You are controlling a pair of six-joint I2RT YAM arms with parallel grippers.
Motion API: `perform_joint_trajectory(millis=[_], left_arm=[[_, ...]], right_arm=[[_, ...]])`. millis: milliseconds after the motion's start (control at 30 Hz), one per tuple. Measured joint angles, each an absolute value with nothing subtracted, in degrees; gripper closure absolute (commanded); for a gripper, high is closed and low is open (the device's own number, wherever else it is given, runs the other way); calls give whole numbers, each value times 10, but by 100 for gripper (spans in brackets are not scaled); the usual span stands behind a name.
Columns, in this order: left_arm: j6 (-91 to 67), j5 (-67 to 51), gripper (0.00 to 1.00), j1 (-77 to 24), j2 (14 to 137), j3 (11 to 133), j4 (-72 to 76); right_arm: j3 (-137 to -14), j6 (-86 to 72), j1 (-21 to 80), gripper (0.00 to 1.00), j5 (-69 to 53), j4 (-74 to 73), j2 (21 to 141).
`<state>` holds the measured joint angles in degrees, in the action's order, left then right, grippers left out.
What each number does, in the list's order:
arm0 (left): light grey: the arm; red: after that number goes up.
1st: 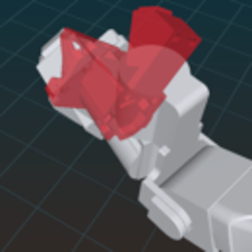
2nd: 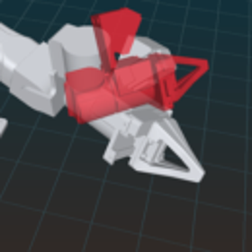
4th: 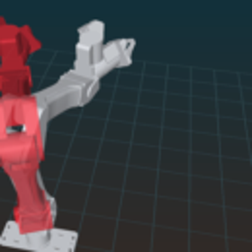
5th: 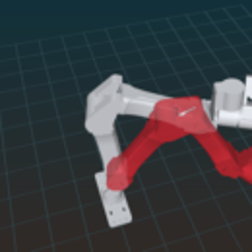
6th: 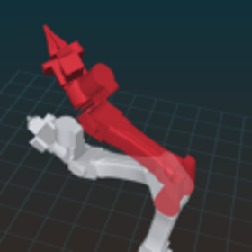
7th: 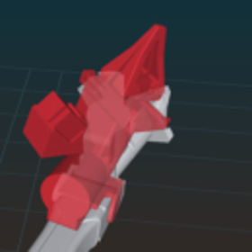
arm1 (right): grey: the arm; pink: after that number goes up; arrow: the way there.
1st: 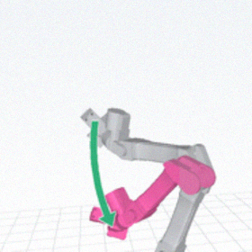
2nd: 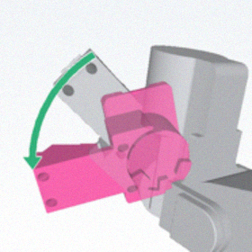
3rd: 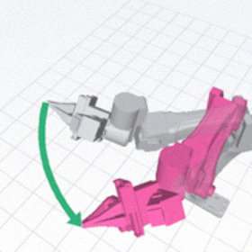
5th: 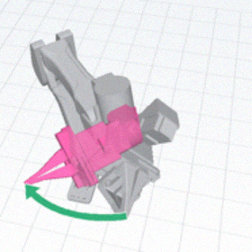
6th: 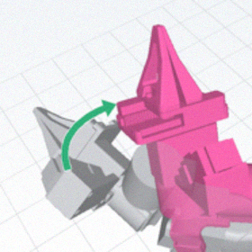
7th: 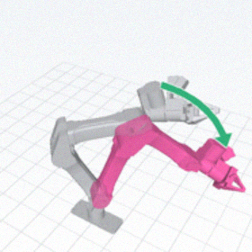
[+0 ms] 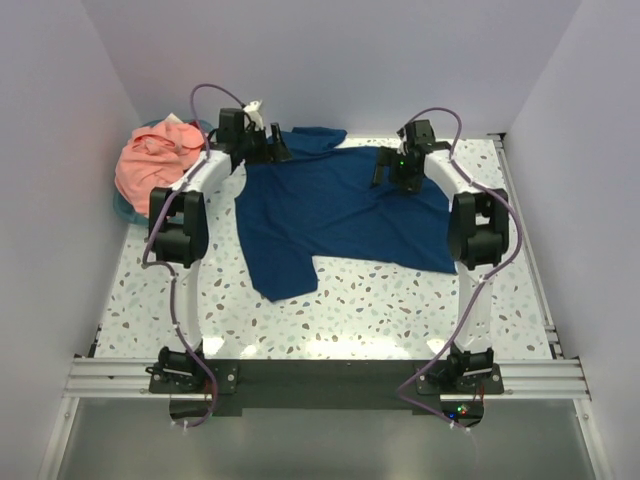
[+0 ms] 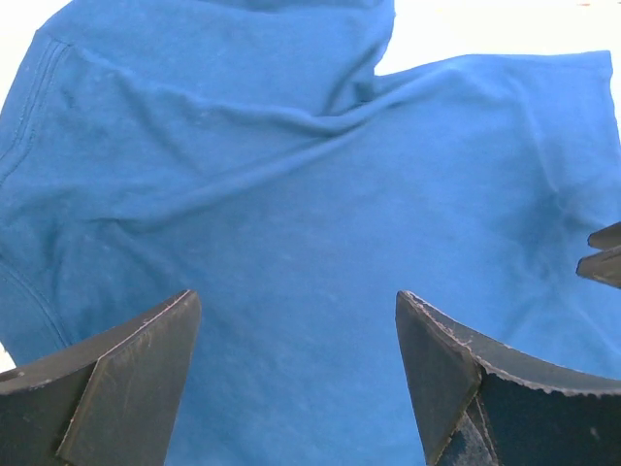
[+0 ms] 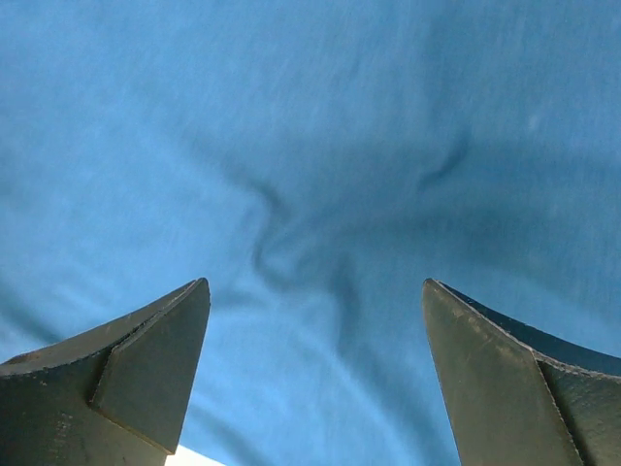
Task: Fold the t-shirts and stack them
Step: Fold the tshirt
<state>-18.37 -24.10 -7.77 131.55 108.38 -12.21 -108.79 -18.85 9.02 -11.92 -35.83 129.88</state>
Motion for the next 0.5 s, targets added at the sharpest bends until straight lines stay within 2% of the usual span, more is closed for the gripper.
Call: perform_joint_trajectory(millis=[233,500], left_arm=[[-173,-223,13,-86,1246,1010,-156],[-179,-204,13,-86,1242,934,-208]], right_arm=[[-1013,-178,90,6,-130,-374,1217],[-957,-160,91,6,-131,-393,1208]])
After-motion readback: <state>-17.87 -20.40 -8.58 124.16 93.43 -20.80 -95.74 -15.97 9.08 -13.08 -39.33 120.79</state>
